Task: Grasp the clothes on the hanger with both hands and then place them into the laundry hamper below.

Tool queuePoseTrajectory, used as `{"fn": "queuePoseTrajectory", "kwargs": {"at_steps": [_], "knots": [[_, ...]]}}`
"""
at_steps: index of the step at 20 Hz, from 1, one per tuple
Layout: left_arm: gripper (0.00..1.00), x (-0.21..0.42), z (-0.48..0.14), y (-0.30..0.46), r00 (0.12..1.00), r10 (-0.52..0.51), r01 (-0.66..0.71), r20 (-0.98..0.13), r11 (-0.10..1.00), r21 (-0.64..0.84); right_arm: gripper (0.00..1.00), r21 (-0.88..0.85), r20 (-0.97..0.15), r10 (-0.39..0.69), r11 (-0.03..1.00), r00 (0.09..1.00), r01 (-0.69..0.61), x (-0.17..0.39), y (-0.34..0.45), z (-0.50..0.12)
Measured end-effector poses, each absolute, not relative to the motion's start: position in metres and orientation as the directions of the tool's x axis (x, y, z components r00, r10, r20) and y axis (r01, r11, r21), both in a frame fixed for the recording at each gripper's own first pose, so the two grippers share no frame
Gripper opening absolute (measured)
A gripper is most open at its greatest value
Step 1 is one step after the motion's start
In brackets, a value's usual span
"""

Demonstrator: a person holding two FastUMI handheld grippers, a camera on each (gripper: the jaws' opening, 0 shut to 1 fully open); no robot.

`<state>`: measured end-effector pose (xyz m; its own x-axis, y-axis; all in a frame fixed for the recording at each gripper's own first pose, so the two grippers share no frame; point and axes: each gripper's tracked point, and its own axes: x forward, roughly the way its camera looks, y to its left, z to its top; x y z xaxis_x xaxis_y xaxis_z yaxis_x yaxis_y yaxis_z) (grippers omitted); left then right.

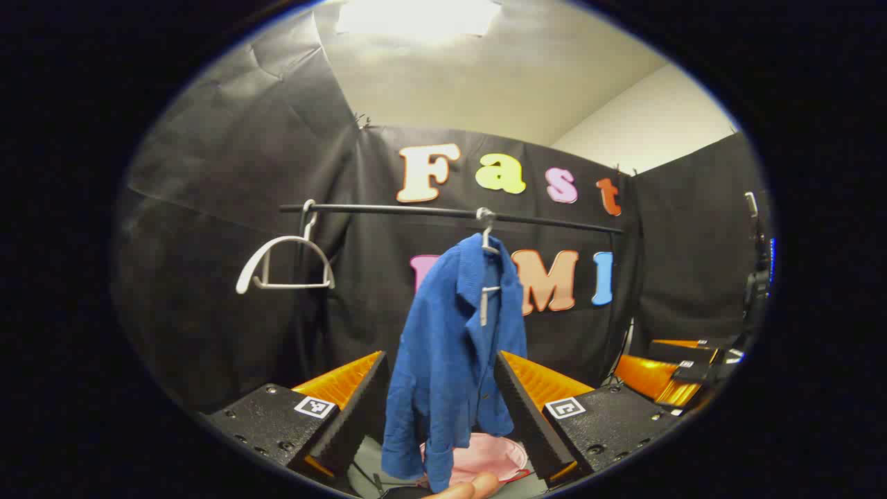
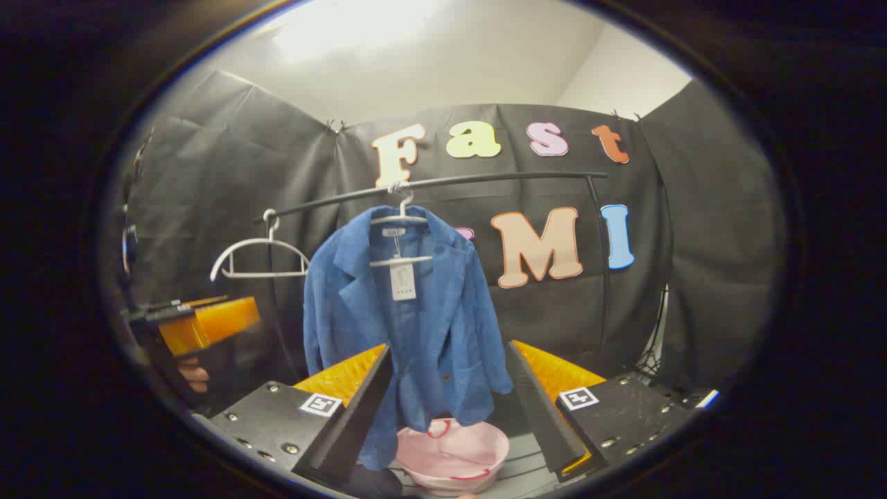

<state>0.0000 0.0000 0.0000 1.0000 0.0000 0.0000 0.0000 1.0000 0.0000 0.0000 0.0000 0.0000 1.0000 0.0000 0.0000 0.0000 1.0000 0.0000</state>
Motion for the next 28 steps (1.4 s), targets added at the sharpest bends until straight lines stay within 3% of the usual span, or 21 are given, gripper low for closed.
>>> {"fn": "queuePoseTrajectory", "kwargs": {"at_steps": [1,4,5,7,10,15,17,18,28], "knots": [[0.90,0.001,-0.008,-0.003,1.000,-0.005,0.005,-0.009,1.000,0.015,0.92,-0.012,-0.009,0.003,1.000,1.000,-0.003,-0.003,-0.001,-0.007],[0.90,0.008,-0.028,-0.017,0.999,-0.020,0.021,-0.050,1.000,0.006,0.93,0.004,0.039,-0.008,1.000,0.999,0.008,-0.011,-0.009,-0.004],[0.91,0.010,-0.034,-0.017,0.998,-0.014,0.013,-0.064,1.000,-0.013,0.98,0.019,0.050,-0.012,1.000,0.999,0.011,-0.012,-0.010,-0.002],[0.92,0.014,-0.047,-0.021,0.995,-0.020,0.016,-0.102,0.999,-0.039,1.00,0.026,0.045,-0.004,1.000,0.999,0.003,-0.014,-0.009,-0.005],[0.91,0.017,-0.055,-0.017,0.991,-0.004,-0.005,-0.133,0.998,-0.068,0.99,0.031,0.088,0.000,1.000,0.996,-0.003,-0.022,-0.011,0.005],[0.89,0.016,-0.051,-0.011,0.994,0.007,-0.012,-0.113,0.999,-0.049,0.98,0.051,0.104,0.034,0.998,0.994,-0.039,-0.029,0.001,0.007],[0.89,0.016,-0.054,-0.013,0.993,-0.004,-0.002,-0.117,0.999,-0.049,0.93,0.048,0.096,0.043,0.998,0.994,-0.047,-0.027,0.006,0.005],[0.89,0.014,-0.056,-0.013,0.992,-0.008,0.003,-0.123,0.999,-0.045,0.98,0.046,0.094,0.045,0.998,0.995,-0.049,-0.027,0.008,0.004],[0.89,0.014,-0.062,-0.007,0.993,0.010,-0.014,-0.121,0.999,-0.030,1.00,0.059,0.092,0.063,0.996,0.994,-0.068,-0.023,0.014,-0.005]]}}
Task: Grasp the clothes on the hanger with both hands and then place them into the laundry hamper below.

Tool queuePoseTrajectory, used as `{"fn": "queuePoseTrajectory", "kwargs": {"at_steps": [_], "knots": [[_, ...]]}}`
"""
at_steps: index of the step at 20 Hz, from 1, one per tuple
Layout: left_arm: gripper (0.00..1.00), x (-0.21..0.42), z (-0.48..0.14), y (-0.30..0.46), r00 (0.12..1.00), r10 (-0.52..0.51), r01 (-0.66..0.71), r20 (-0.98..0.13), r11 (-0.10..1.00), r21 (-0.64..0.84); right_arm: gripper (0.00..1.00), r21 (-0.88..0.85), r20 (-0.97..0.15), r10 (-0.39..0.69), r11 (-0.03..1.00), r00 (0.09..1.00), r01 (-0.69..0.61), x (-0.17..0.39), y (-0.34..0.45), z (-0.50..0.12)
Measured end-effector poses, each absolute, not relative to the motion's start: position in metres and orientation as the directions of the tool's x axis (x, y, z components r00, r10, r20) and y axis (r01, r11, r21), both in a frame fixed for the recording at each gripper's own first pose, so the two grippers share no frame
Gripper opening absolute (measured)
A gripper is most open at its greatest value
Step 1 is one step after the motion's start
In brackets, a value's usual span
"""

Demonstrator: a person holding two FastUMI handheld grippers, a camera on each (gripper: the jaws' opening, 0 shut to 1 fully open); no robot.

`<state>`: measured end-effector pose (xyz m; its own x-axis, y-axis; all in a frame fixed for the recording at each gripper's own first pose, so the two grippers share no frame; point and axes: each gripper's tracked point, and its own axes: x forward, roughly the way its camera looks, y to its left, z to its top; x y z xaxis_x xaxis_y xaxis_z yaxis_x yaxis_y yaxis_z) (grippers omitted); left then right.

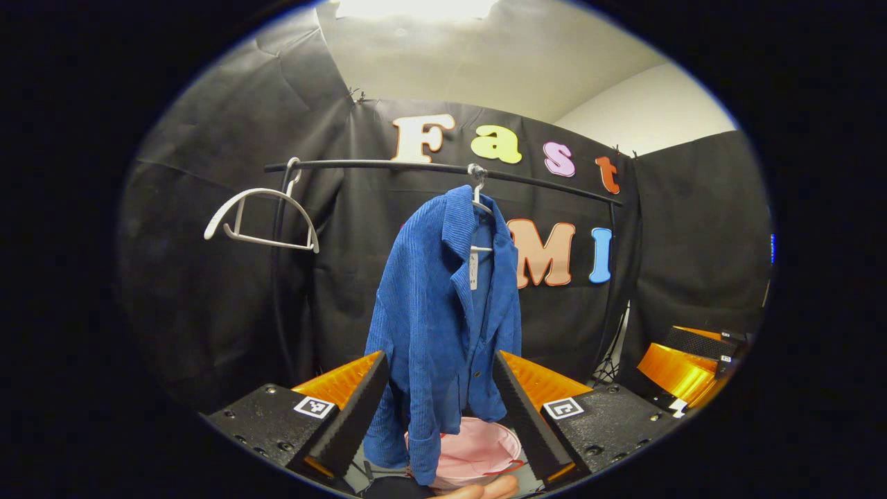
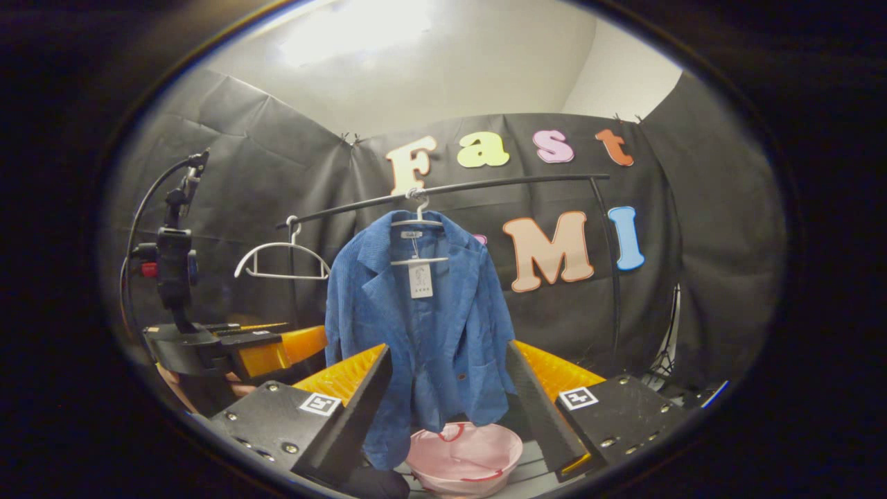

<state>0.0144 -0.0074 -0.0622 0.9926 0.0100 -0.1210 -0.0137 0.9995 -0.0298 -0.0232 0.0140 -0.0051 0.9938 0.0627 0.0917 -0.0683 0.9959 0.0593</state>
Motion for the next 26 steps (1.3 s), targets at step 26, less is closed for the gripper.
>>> {"fn": "queuePoseTrajectory", "kwargs": {"at_steps": [26], "knots": [[0.89,0.091,-0.115,-0.040,0.988,0.064,-0.065,-0.142,0.998,-0.002,0.98,0.035,0.043,0.123,0.992,0.991,-0.125,0.226,0.002,-0.006]]}}
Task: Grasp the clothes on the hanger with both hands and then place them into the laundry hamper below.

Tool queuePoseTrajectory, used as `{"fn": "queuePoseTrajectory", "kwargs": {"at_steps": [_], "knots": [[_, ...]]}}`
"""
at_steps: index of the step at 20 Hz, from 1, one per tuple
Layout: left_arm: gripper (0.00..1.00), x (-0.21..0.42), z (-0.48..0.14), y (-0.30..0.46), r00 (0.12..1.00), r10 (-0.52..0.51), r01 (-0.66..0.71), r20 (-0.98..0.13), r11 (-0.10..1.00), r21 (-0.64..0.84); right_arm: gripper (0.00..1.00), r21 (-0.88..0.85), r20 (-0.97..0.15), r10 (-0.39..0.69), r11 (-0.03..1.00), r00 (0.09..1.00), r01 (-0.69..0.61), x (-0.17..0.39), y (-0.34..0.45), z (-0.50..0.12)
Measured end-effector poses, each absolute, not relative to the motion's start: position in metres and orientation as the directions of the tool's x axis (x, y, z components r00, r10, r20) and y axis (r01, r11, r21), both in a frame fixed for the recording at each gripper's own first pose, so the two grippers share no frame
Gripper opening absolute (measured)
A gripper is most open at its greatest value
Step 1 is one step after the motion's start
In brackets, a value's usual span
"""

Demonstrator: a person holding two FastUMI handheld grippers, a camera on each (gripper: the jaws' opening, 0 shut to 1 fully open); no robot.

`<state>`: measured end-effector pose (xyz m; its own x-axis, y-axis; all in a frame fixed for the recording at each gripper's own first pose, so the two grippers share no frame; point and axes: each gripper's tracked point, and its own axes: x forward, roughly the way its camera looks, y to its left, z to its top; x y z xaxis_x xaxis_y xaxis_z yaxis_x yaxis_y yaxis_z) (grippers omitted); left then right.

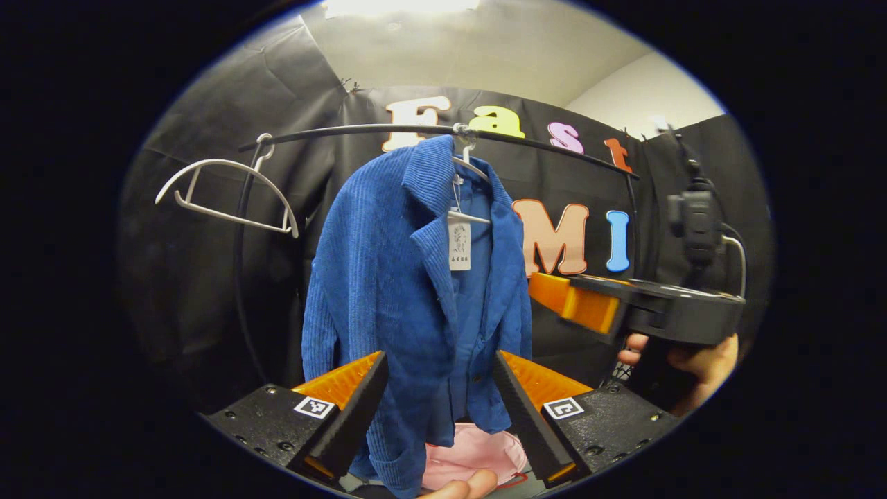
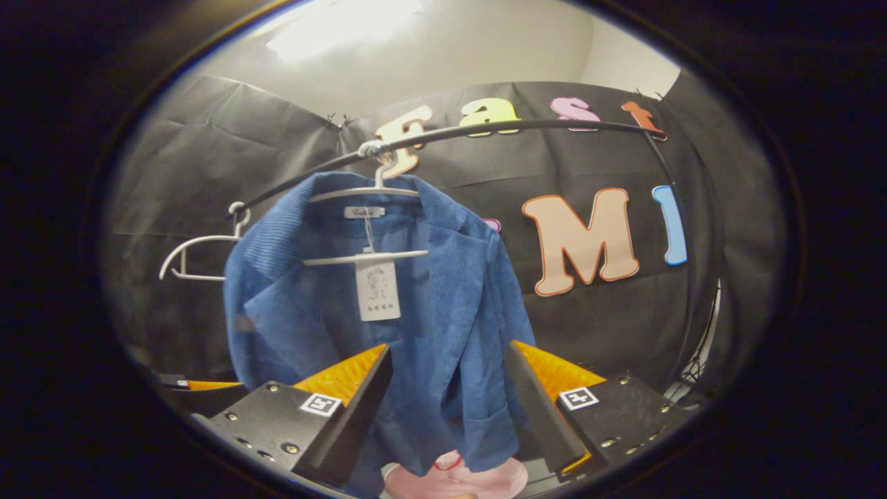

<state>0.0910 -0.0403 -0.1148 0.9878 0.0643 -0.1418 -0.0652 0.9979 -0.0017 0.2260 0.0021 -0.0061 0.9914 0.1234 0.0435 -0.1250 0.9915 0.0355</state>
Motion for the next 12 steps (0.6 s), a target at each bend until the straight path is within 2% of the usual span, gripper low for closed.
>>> {"fn": "queuePoseTrajectory", "kwargs": {"at_steps": [1,2,3,4,8,12], "knots": [[0.94,0.095,-0.115,-0.040,0.987,0.070,-0.072,-0.142,0.997,-0.010,0.98,0.023,0.030,0.118,0.993,0.993,-0.119,0.240,0.002,-0.008],[0.89,0.101,-0.113,-0.040,0.987,0.080,-0.083,-0.139,0.996,-0.015,0.98,0.017,0.015,0.123,0.992,0.992,-0.123,0.251,0.005,-0.011],[0.94,0.108,-0.112,-0.041,0.986,0.087,-0.090,-0.139,0.996,-0.015,1.00,0.020,-0.002,0.137,0.990,0.991,-0.137,0.259,0.009,-0.013],[0.89,0.117,-0.110,-0.041,0.986,0.095,-0.097,-0.139,0.995,-0.013,0.98,0.024,-0.013,0.151,0.988,0.988,-0.151,0.263,0.014,-0.015],[0.89,0.153,-0.097,-0.036,0.984,0.135,-0.137,-0.119,0.991,-0.007,0.98,0.007,0.002,0.139,0.990,0.990,-0.139,0.272,0.007,-0.010],[0.88,0.190,-0.092,-0.019,0.969,0.218,-0.217,-0.113,0.976,0.020,0.98,-0.013,-0.014,0.172,0.985,0.985,-0.172,0.284,0.011,-0.011]]}}
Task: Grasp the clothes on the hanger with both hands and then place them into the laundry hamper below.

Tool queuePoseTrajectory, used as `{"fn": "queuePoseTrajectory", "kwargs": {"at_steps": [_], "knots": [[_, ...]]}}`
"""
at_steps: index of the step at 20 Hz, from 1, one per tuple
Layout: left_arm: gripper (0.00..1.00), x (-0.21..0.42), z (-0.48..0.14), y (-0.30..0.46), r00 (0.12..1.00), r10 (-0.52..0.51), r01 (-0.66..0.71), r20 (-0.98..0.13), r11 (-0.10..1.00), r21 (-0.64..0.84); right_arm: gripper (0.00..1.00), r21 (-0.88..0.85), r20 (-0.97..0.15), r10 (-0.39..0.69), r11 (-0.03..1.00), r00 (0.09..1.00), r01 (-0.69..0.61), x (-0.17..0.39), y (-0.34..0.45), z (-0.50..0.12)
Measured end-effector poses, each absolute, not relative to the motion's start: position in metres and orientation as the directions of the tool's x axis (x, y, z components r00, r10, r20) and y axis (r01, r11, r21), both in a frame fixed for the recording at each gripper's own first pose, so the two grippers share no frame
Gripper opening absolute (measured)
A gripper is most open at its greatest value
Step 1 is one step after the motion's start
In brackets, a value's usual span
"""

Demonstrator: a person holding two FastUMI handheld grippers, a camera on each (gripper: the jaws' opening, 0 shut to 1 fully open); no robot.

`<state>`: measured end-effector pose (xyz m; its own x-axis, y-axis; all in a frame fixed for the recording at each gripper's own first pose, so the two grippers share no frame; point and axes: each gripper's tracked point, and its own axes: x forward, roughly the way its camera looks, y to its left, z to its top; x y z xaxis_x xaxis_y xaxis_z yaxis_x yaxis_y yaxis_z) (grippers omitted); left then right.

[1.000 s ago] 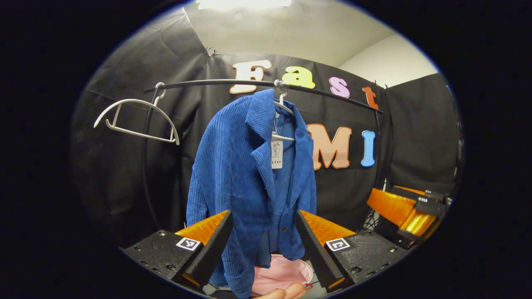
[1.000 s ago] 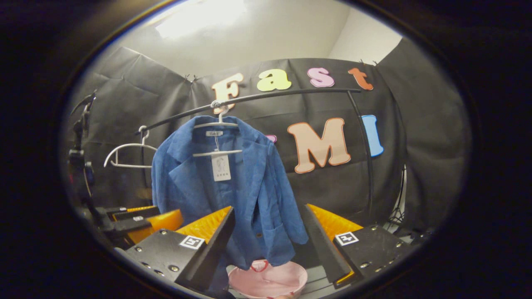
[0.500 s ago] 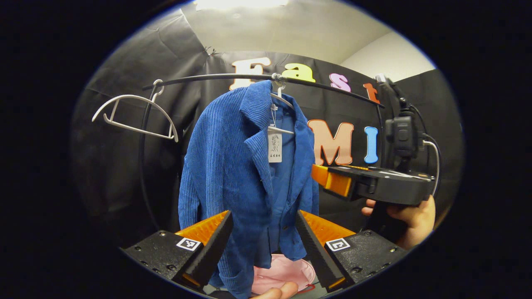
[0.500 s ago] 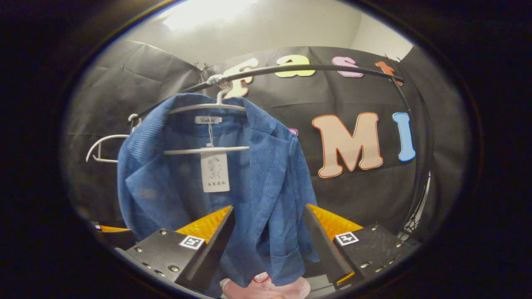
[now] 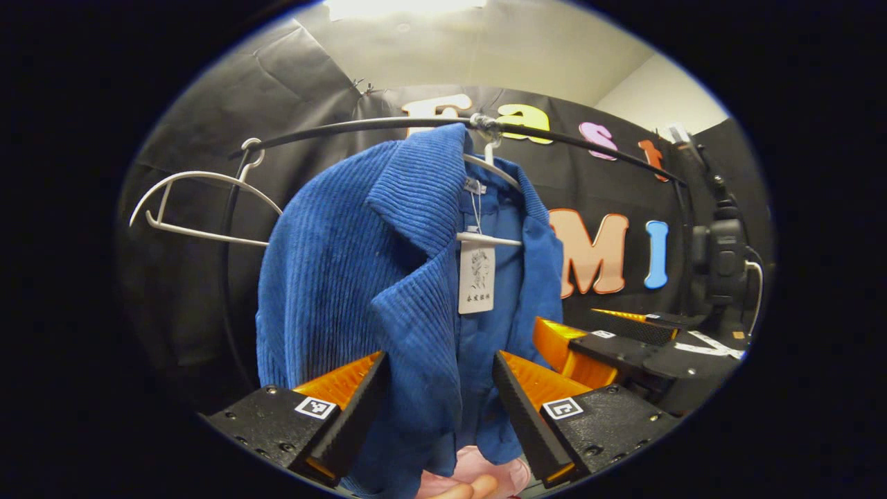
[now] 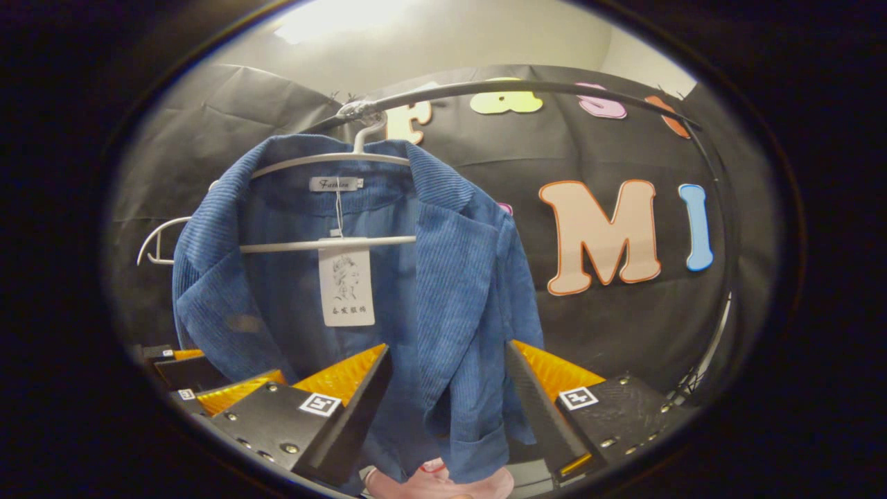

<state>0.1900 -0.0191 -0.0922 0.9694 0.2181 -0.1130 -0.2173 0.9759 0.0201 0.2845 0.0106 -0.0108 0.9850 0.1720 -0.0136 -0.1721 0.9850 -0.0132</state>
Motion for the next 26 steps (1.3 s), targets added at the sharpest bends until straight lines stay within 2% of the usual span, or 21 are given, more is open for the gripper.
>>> {"fn": "queuePoseTrajectory", "kwargs": {"at_steps": [1,2,3,5,6,7,9,12,14,17,19,21,23,26], "knots": [[0.88,0.200,-0.091,-0.012,0.965,0.237,-0.234,-0.111,0.972,0.035,0.98,-0.026,-0.015,0.162,0.986,0.987,-0.163,0.288,0.008,-0.012],[0.84,0.208,-0.095,-0.002,0.957,0.262,-0.259,-0.127,0.965,0.045,1.00,-0.037,-0.008,0.157,0.987,0.988,-0.157,0.292,0.006,-0.013],[0.77,0.217,-0.097,0.006,0.953,0.273,-0.270,-0.130,0.962,0.044,0.96,-0.038,0.000,0.155,0.987,0.988,-0.155,0.297,0.006,-0.014],[0.39,0.221,-0.099,0.016,0.951,0.271,-0.271,-0.149,0.962,0.021,1.00,-0.012,0.012,0.166,0.986,0.986,-0.166,0.303,0.013,-0.017],[0.20,0.217,-0.100,0.015,0.955,0.237,-0.241,-0.176,0.971,0.003,0.98,0.010,0.017,0.177,0.984,0.984,-0.178,0.307,0.020,-0.017],[0.02,0.217,-0.102,0.002,0.973,0.156,-0.165,-0.171,0.986,-0.036,0.98,0.027,0.024,0.186,0.982,0.982,-0.186,0.311,0.025,-0.015],[0.01,0.200,-0.091,-0.005,0.984,0.094,-0.106,-0.152,0.991,-0.076,0.99,0.037,0.028,0.168,0.985,0.985,-0.169,0.321,0.027,-0.011],[0.05,0.178,-0.069,-0.003,0.992,0.058,-0.064,-0.109,0.997,-0.053,0.98,0.046,0.039,0.166,0.985,0.985,-0.168,0.328,0.031,0.000],[0.00,0.172,-0.064,-0.003,0.991,0.023,-0.030,-0.131,0.998,-0.050,0.98,0.060,0.045,0.135,0.989,0.990,-0.137,0.332,0.022,0.005],[0.03,0.156,-0.055,-0.006,0.988,-0.027,0.017,-0.151,0.998,-0.068,0.98,0.031,0.051,0.146,0.989,0.988,-0.148,0.340,0.023,0.006],[0.02,0.140,-0.044,-0.013,0.980,-0.114,0.098,-0.163,0.990,-0.100,0.99,0.047,0.031,0.153,0.987,0.988,-0.155,0.348,0.026,0.004],[0.02,0.121,-0.028,-0.016,0.969,-0.188,0.166,-0.162,0.976,-0.140,0.86,0.073,0.025,0.188,0.979,0.982,-0.189,0.349,0.034,0.002],[0.02,0.108,-0.011,-0.016,0.960,-0.241,0.217,-0.146,0.963,-0.158,0.72,0.070,0.022,0.155,0.985,0.988,-0.156,0.352,0.024,0.003],[0.02,0.107,-0.007,0.001,0.963,-0.221,0.202,-0.154,0.971,-0.125,0.29,0.066,0.002,0.097,0.993,0.995,-0.097,0.362,0.011,-0.003]]}}
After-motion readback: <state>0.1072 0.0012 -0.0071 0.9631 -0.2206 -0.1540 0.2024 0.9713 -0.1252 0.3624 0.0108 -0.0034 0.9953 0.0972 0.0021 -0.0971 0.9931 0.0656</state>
